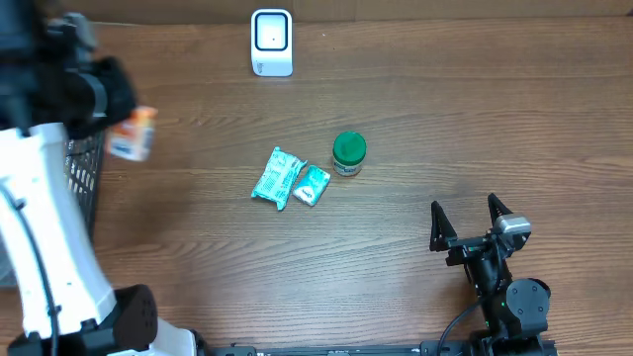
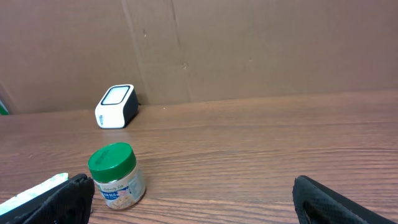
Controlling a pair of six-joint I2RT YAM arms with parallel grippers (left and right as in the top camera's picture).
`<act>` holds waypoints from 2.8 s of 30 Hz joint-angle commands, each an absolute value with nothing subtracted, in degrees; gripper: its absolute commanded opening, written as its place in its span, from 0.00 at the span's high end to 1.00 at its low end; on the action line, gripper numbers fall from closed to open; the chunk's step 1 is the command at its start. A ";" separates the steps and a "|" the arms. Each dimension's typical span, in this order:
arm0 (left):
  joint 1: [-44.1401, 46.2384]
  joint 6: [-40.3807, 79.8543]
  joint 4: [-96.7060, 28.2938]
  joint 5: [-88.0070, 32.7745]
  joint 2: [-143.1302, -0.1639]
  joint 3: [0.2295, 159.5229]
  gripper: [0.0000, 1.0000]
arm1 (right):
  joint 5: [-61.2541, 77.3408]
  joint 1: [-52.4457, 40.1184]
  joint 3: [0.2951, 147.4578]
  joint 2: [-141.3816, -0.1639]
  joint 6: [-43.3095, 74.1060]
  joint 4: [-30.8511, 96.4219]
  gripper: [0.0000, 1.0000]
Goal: Scan the item barcode
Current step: 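Carry the orange packet toward the scanner with the left gripper, then release the orange packet on the table beside the teal bag, then reach the left gripper into the basket and grasp the clear-brown bread bag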
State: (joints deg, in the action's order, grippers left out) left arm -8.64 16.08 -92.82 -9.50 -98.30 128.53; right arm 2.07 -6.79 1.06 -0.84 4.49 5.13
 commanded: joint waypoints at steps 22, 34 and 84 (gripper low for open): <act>10.52 36.32 -37.01 5.13 -99.11 67.07 0.96 | 1.54 -6.63 0.47 -0.16 4.64 4.73 0.00; 10.59 36.47 -24.69 4.86 -99.11 58.11 0.93 | 1.54 -6.63 0.47 -0.16 4.64 4.73 0.00; -37.43 24.01 -64.20 -0.91 -111.48 116.18 0.13 | 1.54 -6.63 0.47 -0.16 4.64 4.73 0.00</act>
State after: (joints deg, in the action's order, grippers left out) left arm -37.39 23.62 -64.84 -1.26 -107.18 116.64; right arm 2.09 -6.79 1.06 -0.78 4.47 5.13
